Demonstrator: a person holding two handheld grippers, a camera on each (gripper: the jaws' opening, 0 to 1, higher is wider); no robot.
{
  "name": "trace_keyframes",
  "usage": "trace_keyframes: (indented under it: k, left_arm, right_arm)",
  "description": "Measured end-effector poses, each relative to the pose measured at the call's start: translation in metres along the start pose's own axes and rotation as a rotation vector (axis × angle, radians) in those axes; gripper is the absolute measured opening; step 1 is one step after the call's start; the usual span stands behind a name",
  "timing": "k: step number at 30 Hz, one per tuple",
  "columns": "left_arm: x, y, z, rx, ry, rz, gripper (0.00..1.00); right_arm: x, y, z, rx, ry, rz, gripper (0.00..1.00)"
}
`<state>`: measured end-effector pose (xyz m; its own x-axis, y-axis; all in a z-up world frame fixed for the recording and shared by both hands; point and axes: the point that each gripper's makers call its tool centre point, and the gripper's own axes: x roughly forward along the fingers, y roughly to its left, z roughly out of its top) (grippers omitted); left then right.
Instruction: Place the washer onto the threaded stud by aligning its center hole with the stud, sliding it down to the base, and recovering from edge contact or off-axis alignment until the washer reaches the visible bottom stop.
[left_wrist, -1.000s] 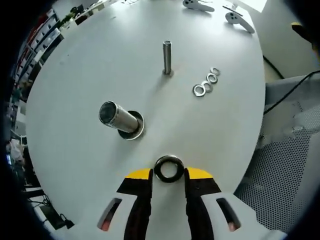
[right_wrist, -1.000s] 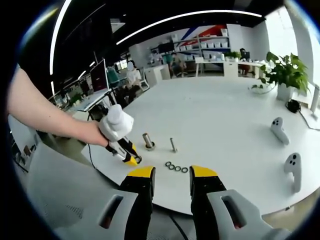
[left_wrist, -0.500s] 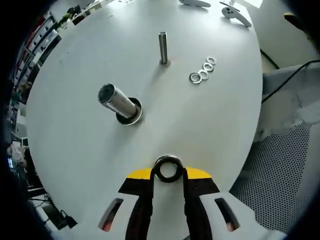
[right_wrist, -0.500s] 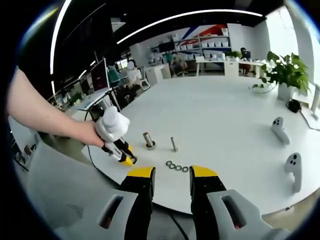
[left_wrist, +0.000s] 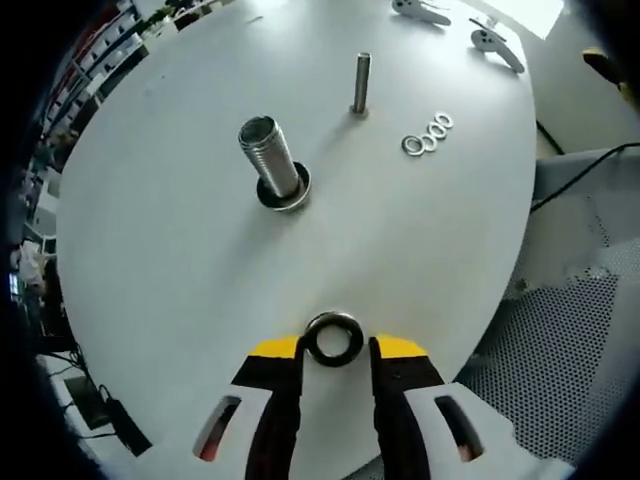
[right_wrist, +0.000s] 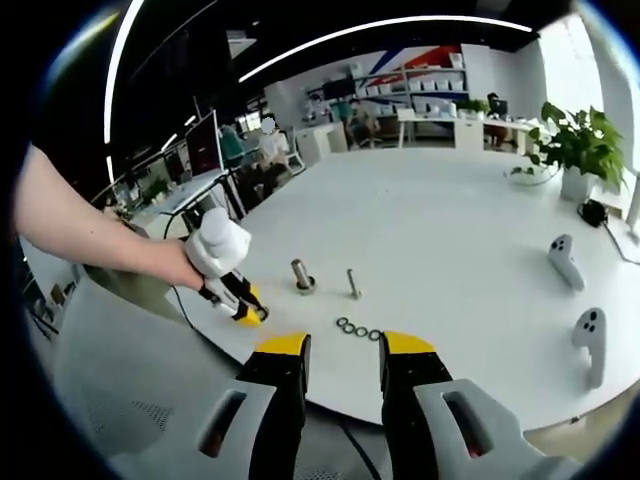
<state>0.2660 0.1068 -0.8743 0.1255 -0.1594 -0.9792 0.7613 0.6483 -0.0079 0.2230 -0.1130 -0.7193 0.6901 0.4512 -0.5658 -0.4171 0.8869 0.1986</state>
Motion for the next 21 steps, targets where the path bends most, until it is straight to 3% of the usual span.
trace_keyframes:
  k: [10,21]
  left_arm:
    - [0.0026,-0.0004,0.0003,0.015,0.001,0.008,0.27]
    - [0.0033,-0.0039,0.0014,0.054,0.045,0.003,0.21]
  right_arm:
    - [0.0009,0.0009,-0.0021,-0.009,0.012,0.007,0.3]
    - [0.0008,-0.002,-0.0025,-0.001,0.011,-0.005,0.3]
